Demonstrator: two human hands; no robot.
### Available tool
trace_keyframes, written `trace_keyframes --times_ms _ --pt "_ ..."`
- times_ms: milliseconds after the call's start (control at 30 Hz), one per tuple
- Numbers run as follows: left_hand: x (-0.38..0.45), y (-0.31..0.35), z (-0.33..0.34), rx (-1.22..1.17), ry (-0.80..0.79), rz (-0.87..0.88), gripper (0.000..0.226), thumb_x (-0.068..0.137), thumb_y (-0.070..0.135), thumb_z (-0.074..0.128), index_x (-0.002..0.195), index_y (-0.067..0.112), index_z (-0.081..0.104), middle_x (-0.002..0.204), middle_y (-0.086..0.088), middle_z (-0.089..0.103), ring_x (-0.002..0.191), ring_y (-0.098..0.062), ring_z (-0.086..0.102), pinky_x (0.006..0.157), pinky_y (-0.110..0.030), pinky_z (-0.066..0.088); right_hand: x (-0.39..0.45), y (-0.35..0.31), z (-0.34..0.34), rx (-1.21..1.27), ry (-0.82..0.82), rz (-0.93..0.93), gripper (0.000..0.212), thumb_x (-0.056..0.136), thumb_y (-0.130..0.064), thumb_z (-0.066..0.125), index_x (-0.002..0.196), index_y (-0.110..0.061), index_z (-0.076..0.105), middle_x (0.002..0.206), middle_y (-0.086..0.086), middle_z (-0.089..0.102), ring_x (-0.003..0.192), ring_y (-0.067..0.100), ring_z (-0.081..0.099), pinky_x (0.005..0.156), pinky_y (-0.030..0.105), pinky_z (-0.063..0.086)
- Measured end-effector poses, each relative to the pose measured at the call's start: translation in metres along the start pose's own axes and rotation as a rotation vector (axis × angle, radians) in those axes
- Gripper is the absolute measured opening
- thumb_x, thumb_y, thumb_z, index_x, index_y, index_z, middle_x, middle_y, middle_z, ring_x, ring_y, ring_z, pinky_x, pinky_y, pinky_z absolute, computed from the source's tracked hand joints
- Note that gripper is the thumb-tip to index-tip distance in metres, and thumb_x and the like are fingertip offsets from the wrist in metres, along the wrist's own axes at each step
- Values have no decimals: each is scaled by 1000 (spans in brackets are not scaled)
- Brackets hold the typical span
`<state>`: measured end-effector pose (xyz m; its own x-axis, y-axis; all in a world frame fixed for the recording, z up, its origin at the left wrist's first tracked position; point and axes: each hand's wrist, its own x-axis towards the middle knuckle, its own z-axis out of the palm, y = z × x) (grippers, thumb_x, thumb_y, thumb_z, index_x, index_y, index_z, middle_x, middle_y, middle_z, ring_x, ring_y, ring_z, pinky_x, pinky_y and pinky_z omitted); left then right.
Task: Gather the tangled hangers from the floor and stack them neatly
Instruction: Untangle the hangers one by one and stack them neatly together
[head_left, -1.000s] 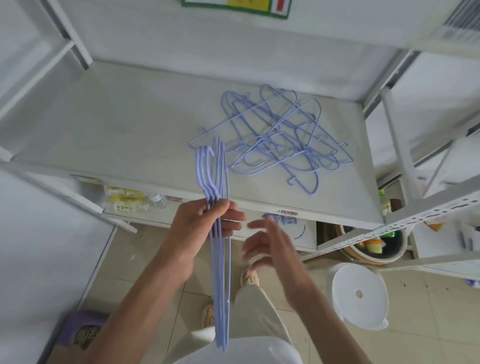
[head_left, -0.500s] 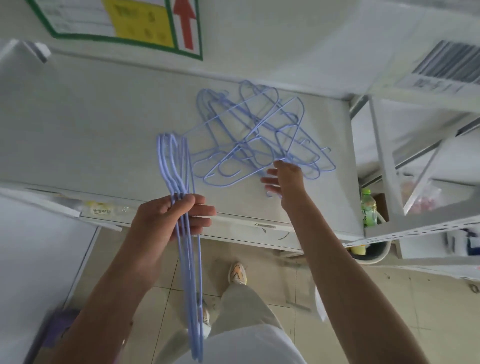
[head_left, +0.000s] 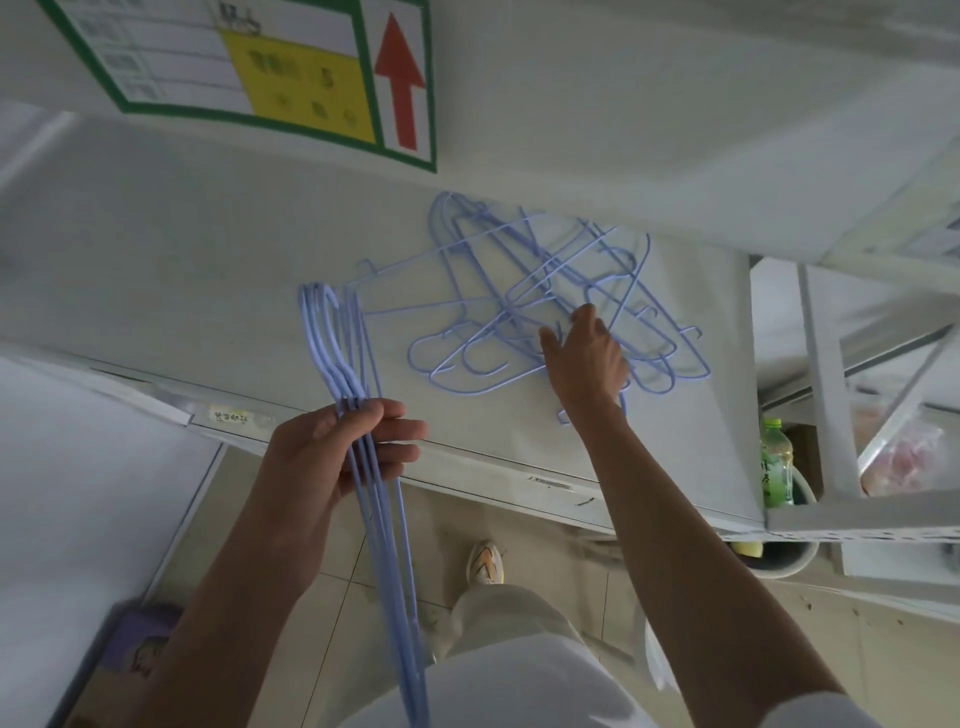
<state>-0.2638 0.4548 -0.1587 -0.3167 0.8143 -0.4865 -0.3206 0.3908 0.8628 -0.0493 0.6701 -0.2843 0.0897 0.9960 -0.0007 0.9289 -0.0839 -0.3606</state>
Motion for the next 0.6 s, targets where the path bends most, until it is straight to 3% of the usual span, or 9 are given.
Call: trace_keyframes --times_ms 133,200,267,333,400,500,600 --pt "-2 -6 -2 10 -8 -5 25 104 15 53 101 8 76 99 -15 82 82 -25 80 68 -28 65 9 -11 -1 -42 -89 45 26 95 -30 53 101 -9 68 108 18 71 101 41 69 73 36 44" --pt "-3 -6 -5 8 -17 -4 24 104 15 53 101 8 76 98 -16 82 82 -25 80 68 -29 65 10 -15 -7 5 -109 36 28 95 -31 50 94 -9 68 100 17 73 96 39 69 75 36 49" --pt "-4 -3 -7 4 -11 5 24 104 15 53 102 8 76 98 -16 82 83 -26 80 70 -30 66 8 -21 -17 233 -144 72 29 98 -31 49 89 -10 67 83 7 77 81 29 71 70 33 53" --pt "-6 1 -11 2 -1 21 24 104 14 53 102 7 75 98 -16 81 82 -25 80 70 -30 66 3 -35 -29 728 -206 187 25 101 -22 51 86 -9 65 64 0 76 52 13 67 50 23 46" --pt "-9 6 -17 -9 -8 34 25 105 14 52 101 7 76 98 -17 81 81 -24 80 70 -30 66 -9 -56 -42 1063 -264 235 21 103 -18 51 90 -6 63 65 4 77 38 11 59 39 18 36" --pt "-17 18 -35 -43 14 68 27 104 15 52 97 8 78 98 -19 81 81 -25 80 70 -29 66 -32 -95 -56 1166 -273 142 23 102 -21 51 99 -1 61 73 10 79 41 18 62 38 19 33" --pt "-28 36 -67 -73 56 113 32 104 15 52 91 12 80 97 -18 81 80 -24 80 66 -27 65 -51 -129 -76 1147 -237 51 25 100 -26 55 94 -3 62 70 11 77 44 23 65 38 21 34"
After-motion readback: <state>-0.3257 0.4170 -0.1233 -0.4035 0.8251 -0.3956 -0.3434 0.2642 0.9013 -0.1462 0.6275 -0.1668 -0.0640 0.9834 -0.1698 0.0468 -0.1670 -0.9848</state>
